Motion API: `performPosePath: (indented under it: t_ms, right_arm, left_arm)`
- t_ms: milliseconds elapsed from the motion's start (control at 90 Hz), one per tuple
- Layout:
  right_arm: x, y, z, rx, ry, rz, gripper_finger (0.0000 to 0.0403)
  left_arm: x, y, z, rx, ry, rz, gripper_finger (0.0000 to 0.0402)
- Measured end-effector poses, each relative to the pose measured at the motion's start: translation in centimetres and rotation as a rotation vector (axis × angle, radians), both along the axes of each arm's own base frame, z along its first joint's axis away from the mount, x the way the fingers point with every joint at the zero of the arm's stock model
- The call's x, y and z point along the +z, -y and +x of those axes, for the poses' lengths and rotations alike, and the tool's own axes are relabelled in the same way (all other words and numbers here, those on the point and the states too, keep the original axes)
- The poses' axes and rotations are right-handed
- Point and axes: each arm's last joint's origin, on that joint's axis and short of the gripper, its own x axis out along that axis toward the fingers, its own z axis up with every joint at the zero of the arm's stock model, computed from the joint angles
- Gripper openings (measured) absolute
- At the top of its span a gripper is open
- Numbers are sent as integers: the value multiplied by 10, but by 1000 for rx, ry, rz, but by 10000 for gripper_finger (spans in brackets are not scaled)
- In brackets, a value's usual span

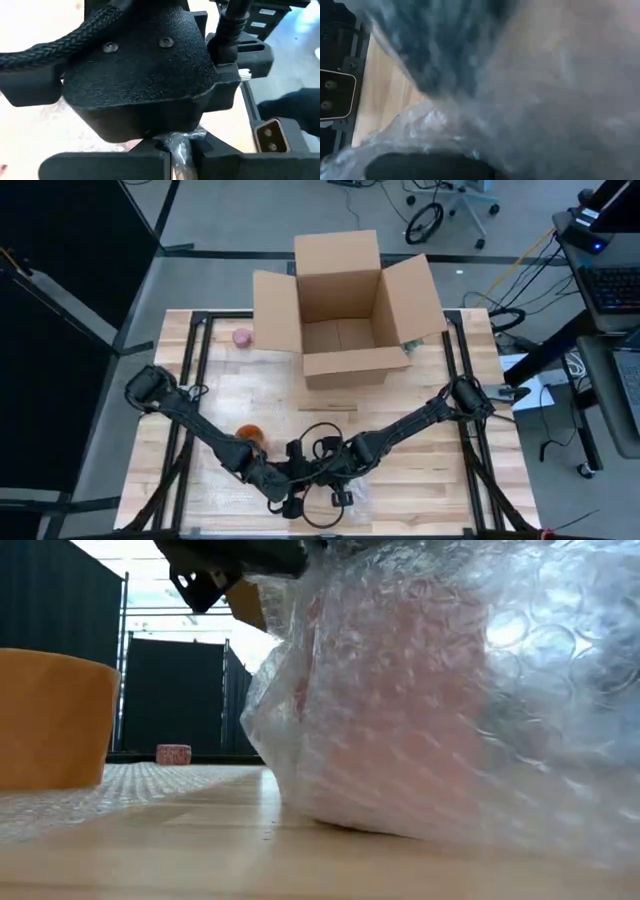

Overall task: Wrap mug
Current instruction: Wrap the pink cup with the bubble wrap

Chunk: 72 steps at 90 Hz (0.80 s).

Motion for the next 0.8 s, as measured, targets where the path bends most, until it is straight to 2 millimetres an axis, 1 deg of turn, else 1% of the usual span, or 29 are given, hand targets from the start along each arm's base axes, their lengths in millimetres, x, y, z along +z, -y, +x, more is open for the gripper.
performPosePath:
  t_ms: [156, 300, 422, 644, 800]
  right_arm:
    - [0, 1, 0, -9, 8, -23, 0]
    - [1, 1, 2, -9, 31, -17, 0]
    - [0, 2, -1, -5, -8, -26, 0]
    - [0, 3, -3, -10, -36, -34, 0]
    - [2, 2, -5, -23, -41, -32, 0]
  left_arm:
    - [-1, -1, 1, 58, 26, 34, 0]
    - [-9, 0, 7, 94, 66, 44, 0]
    - [-18, 2, 12, 98, 87, 89, 0]
    - [-31, 2, 16, 113, 69, 120, 0]
    - [-34, 1, 14, 109, 48, 132, 0]
